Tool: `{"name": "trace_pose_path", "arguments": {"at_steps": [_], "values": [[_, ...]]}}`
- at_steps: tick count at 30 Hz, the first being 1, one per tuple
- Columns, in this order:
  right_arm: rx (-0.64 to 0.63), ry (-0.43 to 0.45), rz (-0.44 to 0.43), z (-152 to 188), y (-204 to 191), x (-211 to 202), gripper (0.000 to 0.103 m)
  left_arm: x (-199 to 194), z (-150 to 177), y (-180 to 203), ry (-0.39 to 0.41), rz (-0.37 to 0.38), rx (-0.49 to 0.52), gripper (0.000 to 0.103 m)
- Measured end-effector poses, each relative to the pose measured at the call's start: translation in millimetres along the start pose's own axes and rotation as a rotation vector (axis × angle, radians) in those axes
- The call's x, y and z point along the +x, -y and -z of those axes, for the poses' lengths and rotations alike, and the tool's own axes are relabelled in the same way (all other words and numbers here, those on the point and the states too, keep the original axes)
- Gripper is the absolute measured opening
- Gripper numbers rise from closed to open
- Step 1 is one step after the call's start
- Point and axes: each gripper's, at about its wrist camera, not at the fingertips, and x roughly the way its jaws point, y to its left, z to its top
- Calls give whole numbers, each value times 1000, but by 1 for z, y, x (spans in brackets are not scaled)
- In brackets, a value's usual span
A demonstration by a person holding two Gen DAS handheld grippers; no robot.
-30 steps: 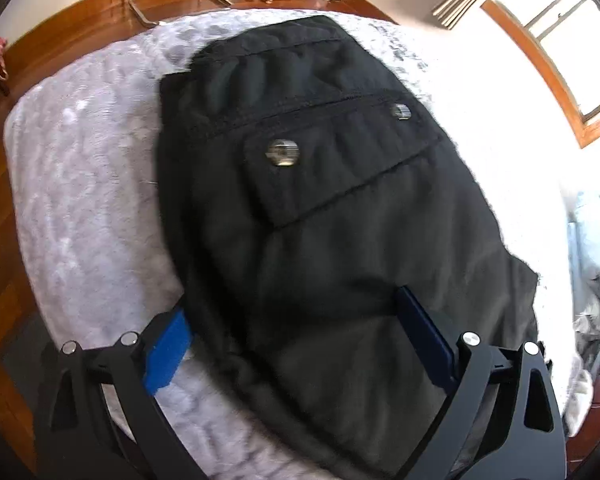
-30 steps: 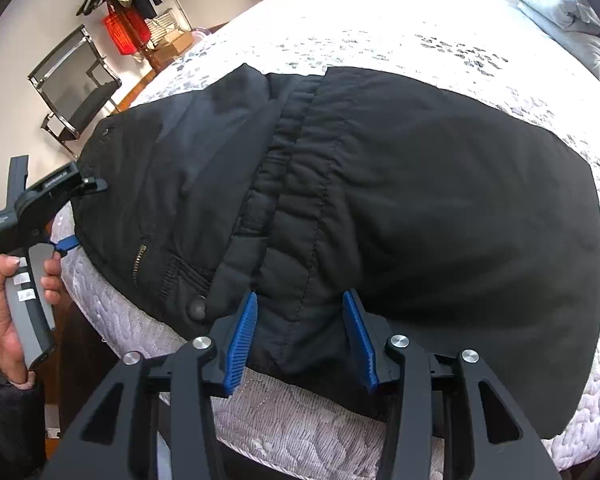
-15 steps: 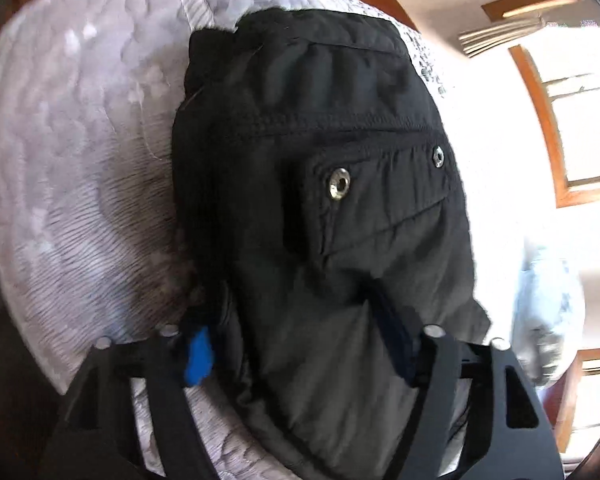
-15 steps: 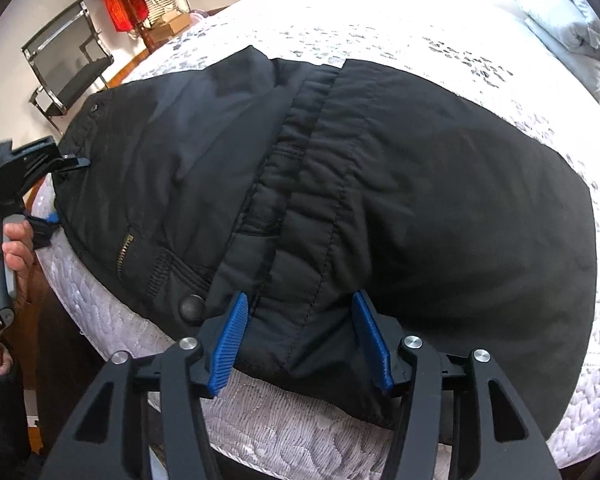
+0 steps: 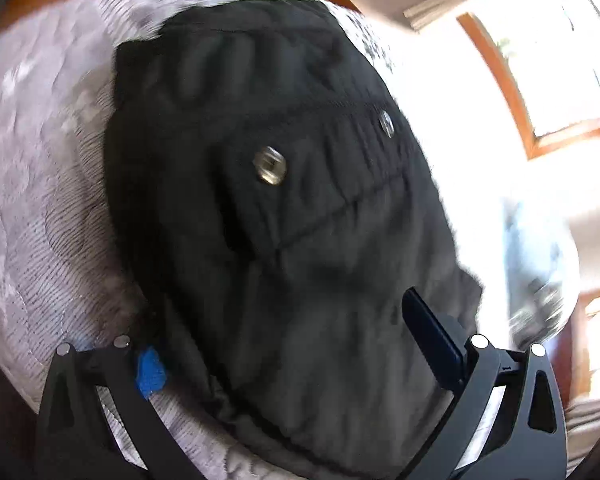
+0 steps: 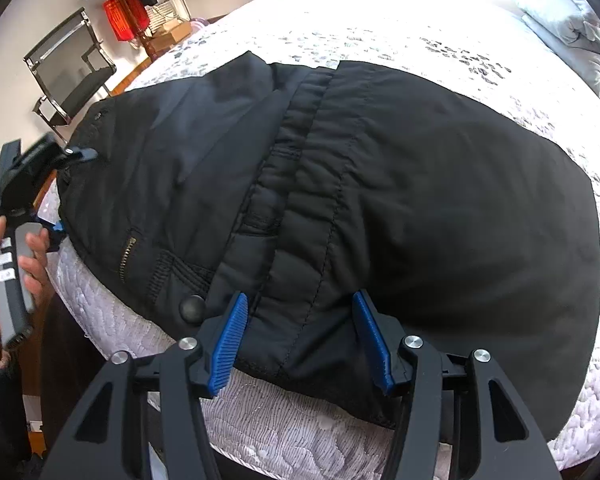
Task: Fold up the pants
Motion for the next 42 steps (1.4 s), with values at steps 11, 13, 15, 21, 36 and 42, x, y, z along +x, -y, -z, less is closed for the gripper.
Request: {"name": "trace_pose_path", "arguments": {"at_steps": [11, 13, 15, 21, 36, 42], "values": [[2, 2, -3, 1, 3, 0, 56, 5, -8, 0, 22, 67, -206, 30], [2, 2, -2, 1, 3, -1, 57, 1, -18, -5, 26, 114, -232, 15], [1, 5, -1, 1, 3, -2, 57, -6, -18, 2, 45, 127, -212, 12], [9, 15, -13, 4, 5, -3, 57, -31, -8, 61, 136, 163, 1, 10], [101, 111, -45, 9, 40, -40, 56, -36, 92, 228, 137, 184, 711, 12], [221, 134, -8, 17, 87, -56, 57, -9, 143, 226, 62, 135, 957, 16]]}}
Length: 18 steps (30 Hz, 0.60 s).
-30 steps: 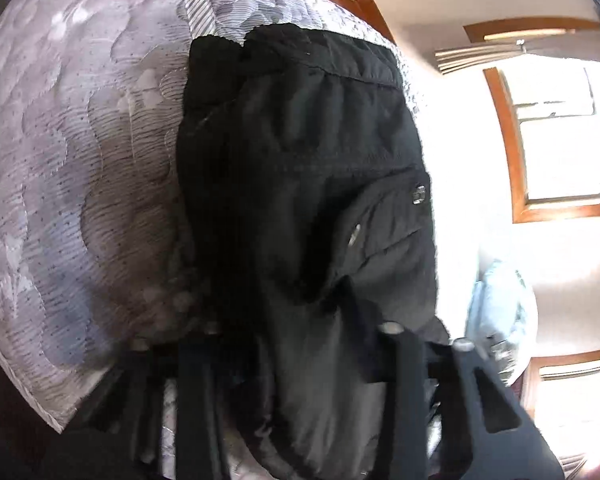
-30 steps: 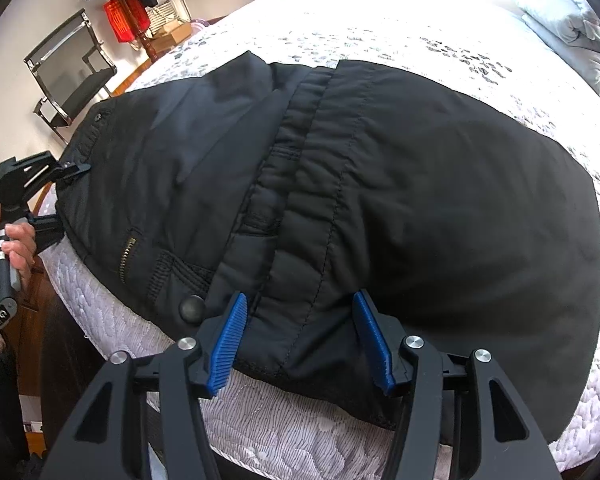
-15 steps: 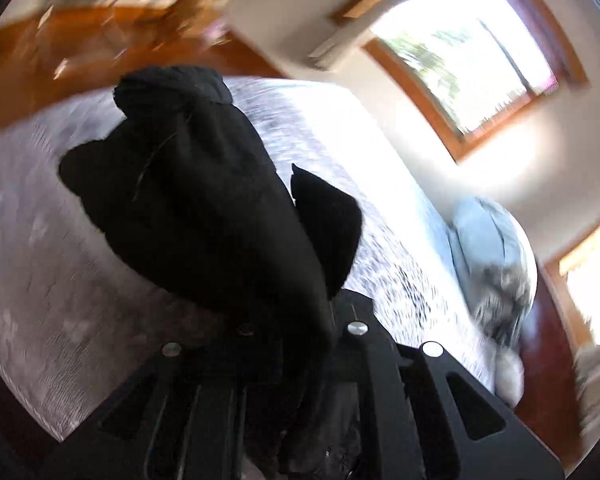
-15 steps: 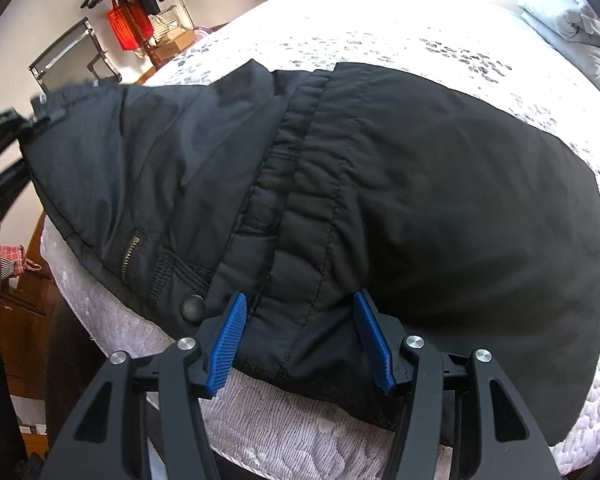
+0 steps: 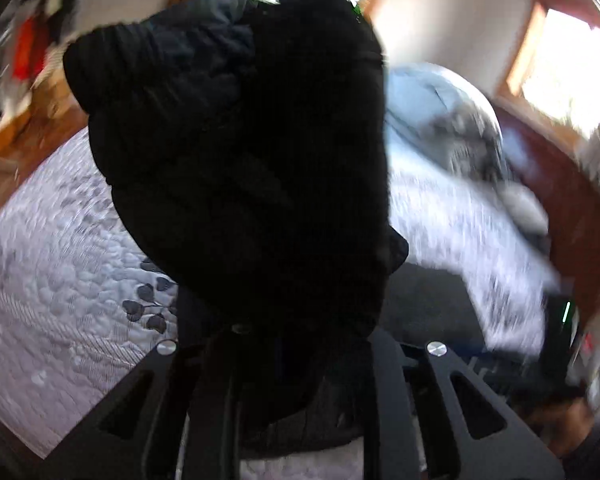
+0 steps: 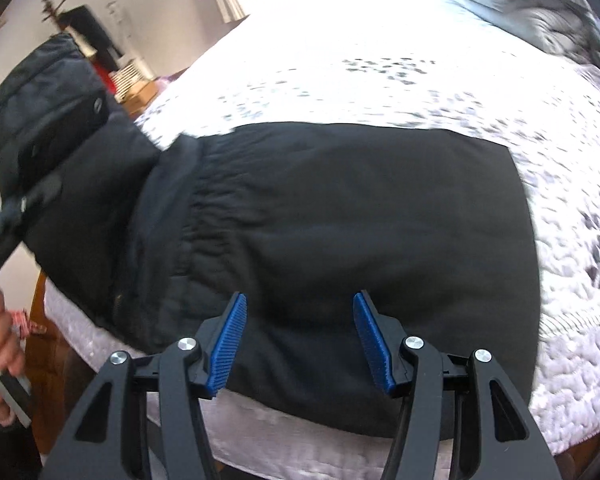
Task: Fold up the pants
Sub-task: 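Lay the lifted end over the pants with the left gripper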
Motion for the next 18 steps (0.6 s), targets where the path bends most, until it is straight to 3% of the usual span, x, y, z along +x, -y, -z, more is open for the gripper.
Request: {"name": "trace_pose_path", "arguments": {"at_steps": [3, 5, 8, 13, 15, 17, 18], "values": [[45, 10, -18, 1, 15, -3, 57, 20, 11, 28, -89, 21, 140, 24], [71, 14, -27, 3, 20, -3, 57, 30, 20, 41, -144, 68, 180, 33], [96, 19, -35, 3, 27, -4, 57, 44, 33, 56, -204, 104, 226, 37], [116, 23, -34, 6, 32, -7, 58, 46, 48, 56, -260, 153, 201, 40], [138, 30, -32, 6, 34, -10, 66, 39, 53, 38, -255, 158, 174, 46], [151, 46, -38, 1, 36, -17, 70, 33, 59, 25, -252, 155, 122, 59], [159, 51, -51, -3, 37, -20, 74, 29, 58, 20, -254, 156, 101, 60]]}}
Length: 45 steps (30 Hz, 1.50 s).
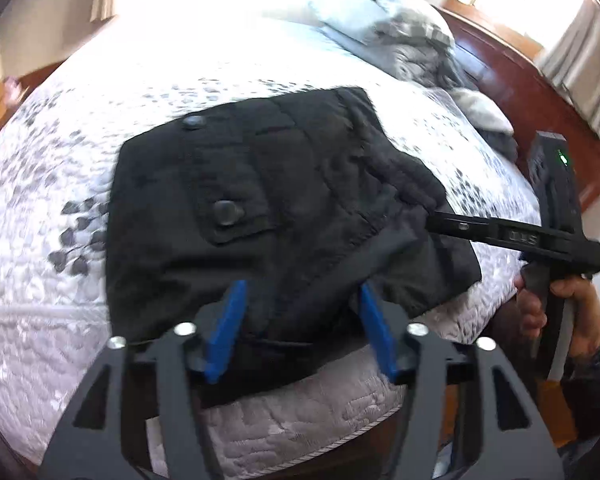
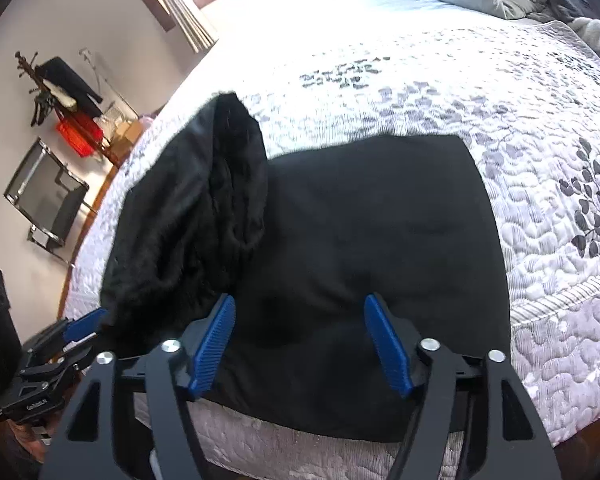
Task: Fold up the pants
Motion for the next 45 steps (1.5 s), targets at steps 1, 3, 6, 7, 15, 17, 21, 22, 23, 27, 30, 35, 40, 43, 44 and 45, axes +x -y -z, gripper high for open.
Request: {"name": "trace_pose_path", "arguments": {"at_steps": [1, 3, 6, 7, 15, 17, 21, 22, 23, 27, 30, 35, 40, 43, 44, 45], "values": [[10, 3, -19, -4, -1, -1, 75, -3, -1, -6, 1, 22, -33, 61], [34, 18, -66, -10, -4, -7, 75, -17, 2, -20, 15, 33, -86, 62], [41, 32, -66, -20, -10, -11, 77, -37, -1, -36, 55, 43, -157, 67], [41, 37, -66, -23, -12, -11, 78, -41, -7, -36, 64, 40, -172, 74], [27, -16, 15, -39, -20, 6, 87, -21, -24, -57, -15, -160, -267, 84], [0, -30, 80, -38, -23, 3, 87, -13, -26, -59, -53, -184, -273, 84], [-85, -7, 201, -39, -35, -9, 87, -5, -27, -56, -73, -217, -242, 84], [-94, 1, 199, -39, -37, -12, 87, -4, -27, -55, -74, -217, -242, 84], [-95, 7, 188, -40, -39, -16, 87, -3, -26, -56, -77, -224, -244, 84], [-84, 6, 133, -45, -43, -24, 93, -3, -26, -59, -72, -251, -237, 85], [-75, -42, 85, -48, -46, -8, 93, -6, -28, -59, -67, -254, -227, 87], [-44, -155, 29, -46, -41, 40, 93, -9, -26, -61, -68, -259, -220, 89], [-66, -168, 22, -41, -46, 63, 88, -9, -23, -68, -81, -277, -236, 89], [-139, -167, 5, -36, -61, 65, 45, -6, -22, -69, -92, -286, -240, 89], [-180, -157, 29, -35, -67, 63, 38, -4, -22, -69, -99, -286, -239, 89], [-234, -142, 55, -34, -76, 60, 33, -3, -22, -68, -104, -287, -239, 89]]}}
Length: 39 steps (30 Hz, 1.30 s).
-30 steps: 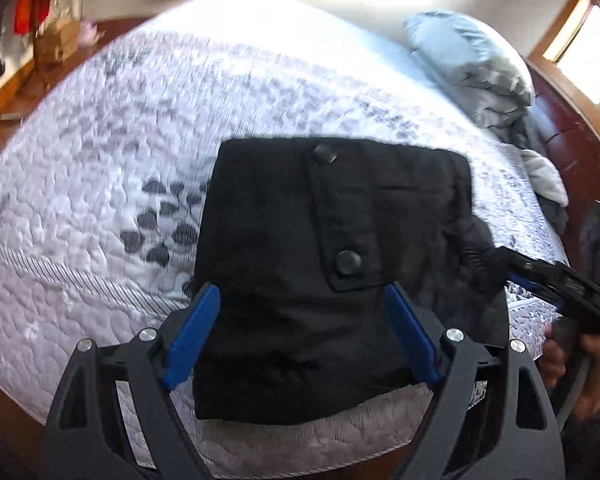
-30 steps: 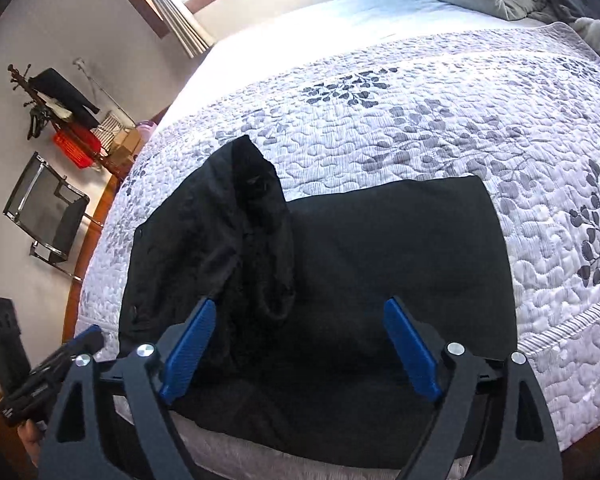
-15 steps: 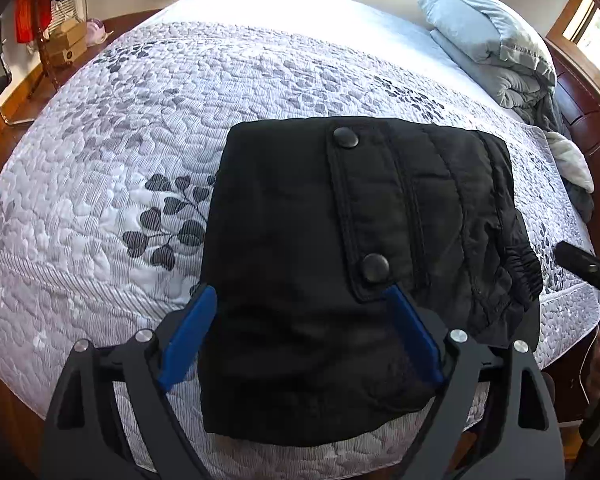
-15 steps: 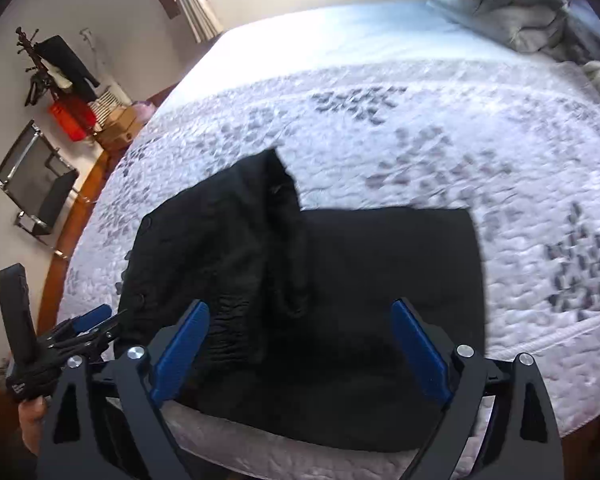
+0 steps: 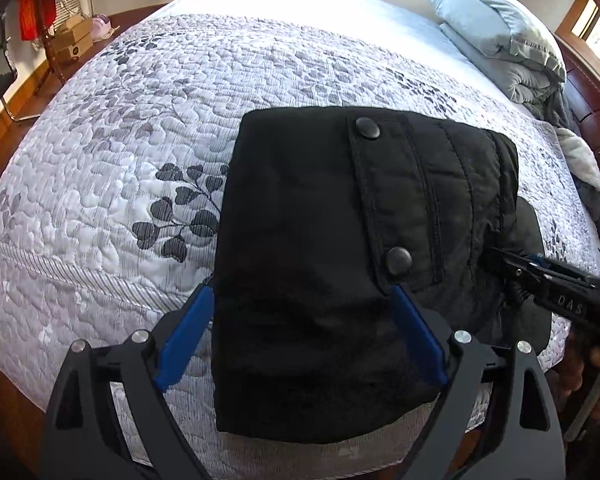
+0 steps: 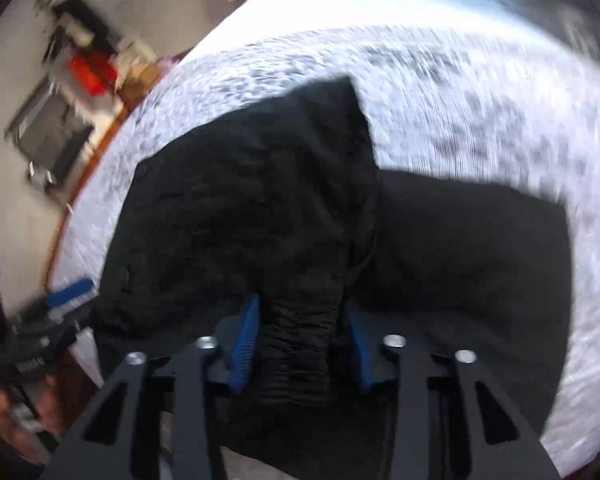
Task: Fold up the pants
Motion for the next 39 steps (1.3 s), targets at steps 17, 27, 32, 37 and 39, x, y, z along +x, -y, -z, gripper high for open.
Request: {"name": "trace_pose_path", "arguments": {"at_steps": [17, 27, 32, 37, 39], "values": [[-44, 234, -140, 1, -10, -105, 20, -25, -1, 24, 41, 9, 45, 91], [54, 298, -76, 13, 47, -140, 21, -29, -3, 56, 50, 20, 111, 91], [110, 268, -27, 24, 79, -131, 21, -22, 1, 74, 29, 21, 145, 91], [162, 223, -13, 38, 101, -113, 21, -16, 6, 88, 18, 9, 185, 91], [177, 200, -14, 42, 107, -102, 21, -14, 7, 92, 13, 4, 194, 91]]}}
